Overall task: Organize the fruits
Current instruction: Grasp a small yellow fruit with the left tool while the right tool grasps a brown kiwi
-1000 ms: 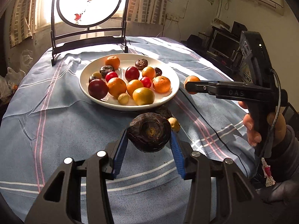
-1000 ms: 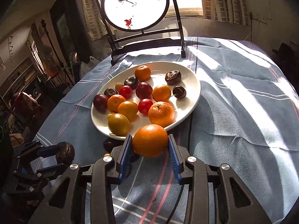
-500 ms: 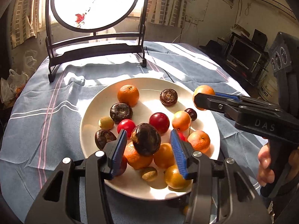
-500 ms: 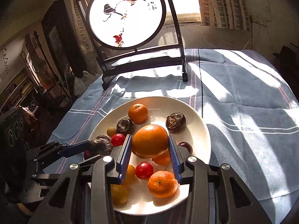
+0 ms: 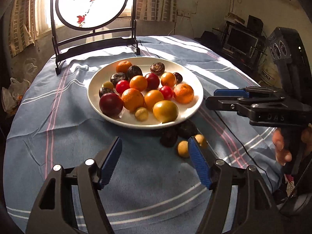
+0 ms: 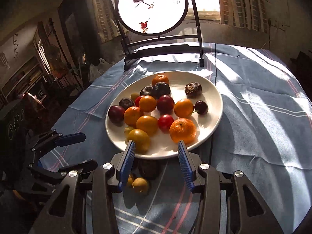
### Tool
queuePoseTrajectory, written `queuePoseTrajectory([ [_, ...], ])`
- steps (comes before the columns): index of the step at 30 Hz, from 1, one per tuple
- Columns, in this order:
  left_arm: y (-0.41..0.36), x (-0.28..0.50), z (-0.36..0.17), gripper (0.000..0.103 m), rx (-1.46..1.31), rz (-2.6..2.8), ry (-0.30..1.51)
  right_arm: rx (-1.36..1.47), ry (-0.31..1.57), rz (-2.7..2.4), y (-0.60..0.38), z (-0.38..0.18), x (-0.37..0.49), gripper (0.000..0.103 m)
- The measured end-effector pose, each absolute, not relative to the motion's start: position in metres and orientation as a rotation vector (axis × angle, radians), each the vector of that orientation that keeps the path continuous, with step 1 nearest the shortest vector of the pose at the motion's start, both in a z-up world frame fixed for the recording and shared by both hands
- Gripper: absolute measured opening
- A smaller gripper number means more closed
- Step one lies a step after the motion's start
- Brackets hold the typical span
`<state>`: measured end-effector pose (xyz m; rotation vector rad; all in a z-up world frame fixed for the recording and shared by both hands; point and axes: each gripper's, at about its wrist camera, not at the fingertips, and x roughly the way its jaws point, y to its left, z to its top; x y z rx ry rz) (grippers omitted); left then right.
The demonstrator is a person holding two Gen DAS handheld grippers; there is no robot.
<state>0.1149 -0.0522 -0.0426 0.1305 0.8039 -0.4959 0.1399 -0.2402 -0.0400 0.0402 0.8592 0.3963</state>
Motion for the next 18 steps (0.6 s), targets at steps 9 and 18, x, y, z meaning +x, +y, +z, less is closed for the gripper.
queuePoseTrajectory([
  [9,-0.055,0.089,-0.064,0.068,0.141,-0.511,0.841,0.045,0.951,0.416,-0.222,-0.078,0.133,0.043],
  [18,-0.069,0.102,-0.070,0.068,0.143,-0.509,0.878,0.099,0.948,0.469,-0.228,-0.076,0.129,0.024],
])
